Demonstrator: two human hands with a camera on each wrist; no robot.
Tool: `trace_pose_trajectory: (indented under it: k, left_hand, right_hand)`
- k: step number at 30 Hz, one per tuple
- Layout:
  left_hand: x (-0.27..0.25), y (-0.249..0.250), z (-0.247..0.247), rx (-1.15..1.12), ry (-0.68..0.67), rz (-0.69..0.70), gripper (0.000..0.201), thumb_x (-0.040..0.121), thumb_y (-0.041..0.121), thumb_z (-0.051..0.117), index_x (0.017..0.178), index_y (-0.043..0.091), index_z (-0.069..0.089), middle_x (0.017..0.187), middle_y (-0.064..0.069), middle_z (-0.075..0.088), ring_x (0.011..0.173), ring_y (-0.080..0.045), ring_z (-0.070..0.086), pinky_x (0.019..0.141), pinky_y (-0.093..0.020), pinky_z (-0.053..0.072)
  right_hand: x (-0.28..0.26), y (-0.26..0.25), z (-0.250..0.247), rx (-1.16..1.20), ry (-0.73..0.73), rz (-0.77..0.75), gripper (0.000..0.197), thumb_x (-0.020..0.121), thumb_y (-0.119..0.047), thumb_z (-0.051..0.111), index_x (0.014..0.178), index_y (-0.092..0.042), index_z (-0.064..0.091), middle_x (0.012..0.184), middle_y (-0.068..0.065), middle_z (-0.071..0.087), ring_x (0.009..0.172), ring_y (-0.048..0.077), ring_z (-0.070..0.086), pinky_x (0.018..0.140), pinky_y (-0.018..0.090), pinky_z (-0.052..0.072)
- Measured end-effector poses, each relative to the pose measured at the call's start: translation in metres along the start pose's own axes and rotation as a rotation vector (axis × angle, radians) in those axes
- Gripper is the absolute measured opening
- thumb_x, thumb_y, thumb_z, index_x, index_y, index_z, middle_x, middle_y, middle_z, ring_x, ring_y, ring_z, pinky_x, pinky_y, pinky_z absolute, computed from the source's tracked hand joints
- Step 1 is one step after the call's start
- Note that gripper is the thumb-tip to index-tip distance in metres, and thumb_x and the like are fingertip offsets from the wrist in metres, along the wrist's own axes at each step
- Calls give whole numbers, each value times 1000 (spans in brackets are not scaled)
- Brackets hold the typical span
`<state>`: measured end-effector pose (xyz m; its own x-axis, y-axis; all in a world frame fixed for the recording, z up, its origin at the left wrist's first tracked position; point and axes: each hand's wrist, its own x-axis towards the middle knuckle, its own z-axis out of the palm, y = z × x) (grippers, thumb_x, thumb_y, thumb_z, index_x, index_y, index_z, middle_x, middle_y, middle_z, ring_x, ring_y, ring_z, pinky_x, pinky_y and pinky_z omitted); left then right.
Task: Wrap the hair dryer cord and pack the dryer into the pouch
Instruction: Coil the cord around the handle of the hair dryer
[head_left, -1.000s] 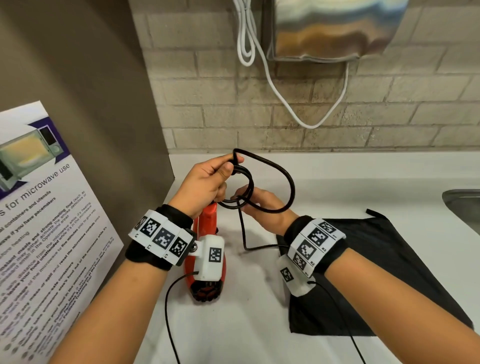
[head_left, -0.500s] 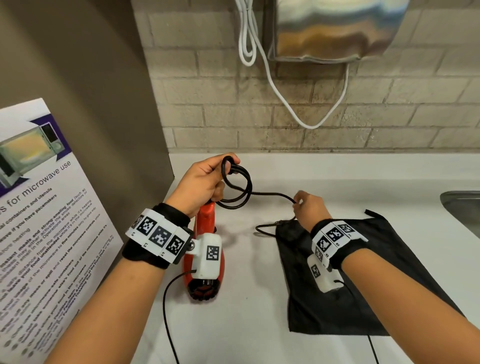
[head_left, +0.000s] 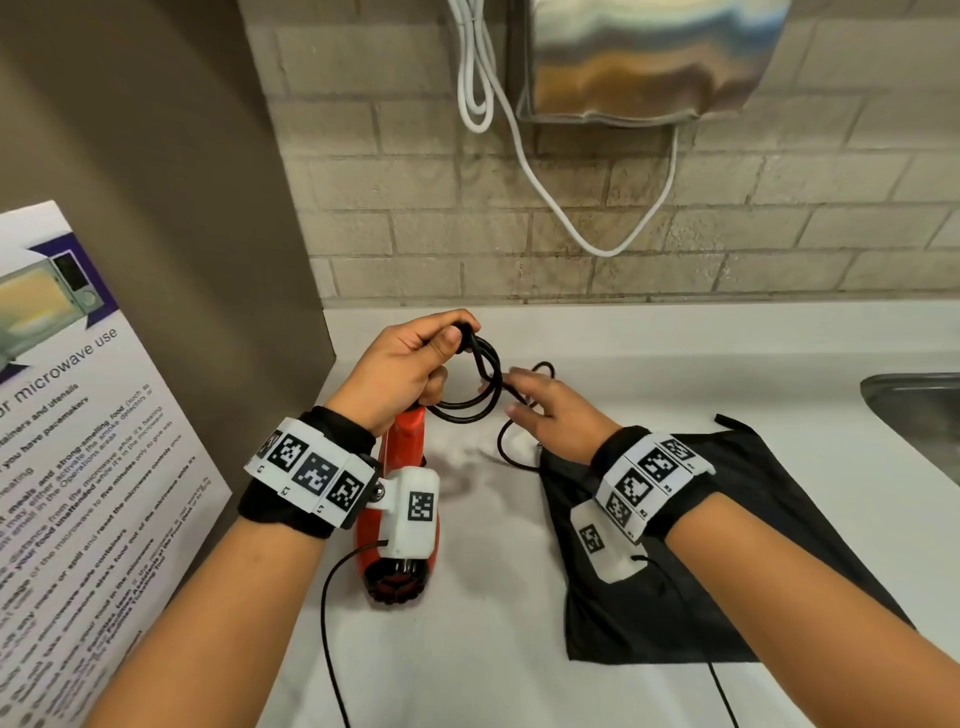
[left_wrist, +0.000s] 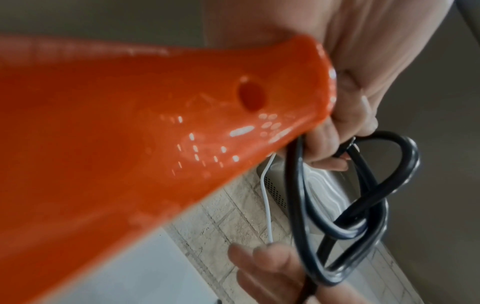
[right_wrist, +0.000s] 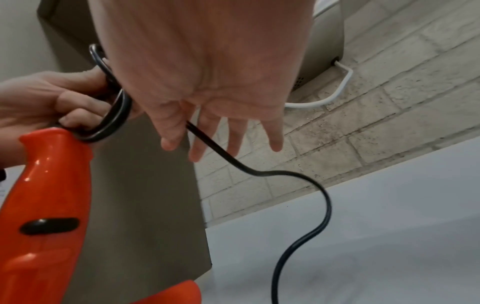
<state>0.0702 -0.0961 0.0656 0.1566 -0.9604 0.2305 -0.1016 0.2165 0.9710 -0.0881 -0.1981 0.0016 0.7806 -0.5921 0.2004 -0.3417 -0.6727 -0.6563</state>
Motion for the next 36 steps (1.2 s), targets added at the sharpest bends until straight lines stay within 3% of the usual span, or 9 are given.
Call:
trace_pose_trajectory:
  k: [2,5,8,10,14,18,22,28,36]
  left_hand:
    - [0,-1,-1,7,-2,0,21,95,13,38,95,19,59,58,15,54,36,-3,24,41,-19,19]
    - [-2,0,-6,-6,-7,-3,22,95,12,38,95,20,59,59,16,54,37,-2,24,42,-19,19]
    - [-4,2,-6,3,-63,-9,22,96,11,35,94,18,56,55,17,54,36,-1,23,42,-19,18]
    - [-5,2,-5,10,-96,-10,22,96,10,34,93,18,55,54,17,53,36,-1,22,42,-19,17]
    - [-4,-1,-3,11,-58,12,22,95,9,37,91,18,57,52,14,46,35,-1,24,40,-17,20]
    - [-1,-2,-5,-18,-30,8,21,92,5,42,89,19,59,50,13,42,36,-2,23,41,-18,19]
    - [-2,-2,-8,-24,-74,3,30,88,10,47,79,29,68,55,12,43,37,-3,23,40,-17,21]
    - [-7,5,-1,35,-102,-13,16,77,23,55,80,29,70,53,4,36,37,-4,22,40,-18,19]
    - [-9,12,4,93,150,38,19,80,-1,61,98,5,65,42,17,55,31,3,38,41,-3,30]
  right_hand:
    - [-1,-8,0,126,10,-43,20,95,-11,42,106,-10,59,98,3,63,94,14,55,89,25,40]
    - [-1,-12,-3,257,97,-4,25,96,-9,39,79,-19,55,65,-5,49,59,-2,48,64,12,41]
    - [9,-17,-16,300,306,104,32,94,-10,41,67,-24,52,60,-2,42,57,7,42,61,24,39]
    - [15,-29,-31,267,361,148,30,93,-10,42,68,-22,54,60,-3,43,60,11,41,61,27,40]
    - [10,-48,-48,176,186,74,29,94,-9,39,101,-26,60,75,-13,50,59,1,49,43,8,40]
    - [4,-59,-45,121,0,18,22,94,-9,47,102,-5,66,78,-15,57,62,-14,54,56,1,38]
    - [10,-56,-40,33,202,114,15,89,-21,55,80,-19,66,68,-7,59,65,5,50,70,25,39]
    - [11,-79,-37,-315,442,162,18,89,-33,50,92,-26,66,90,-3,70,89,21,63,71,28,44]
    - [4,-91,-24,-423,567,87,24,92,-33,44,100,-19,61,97,4,68,91,27,61,67,30,39]
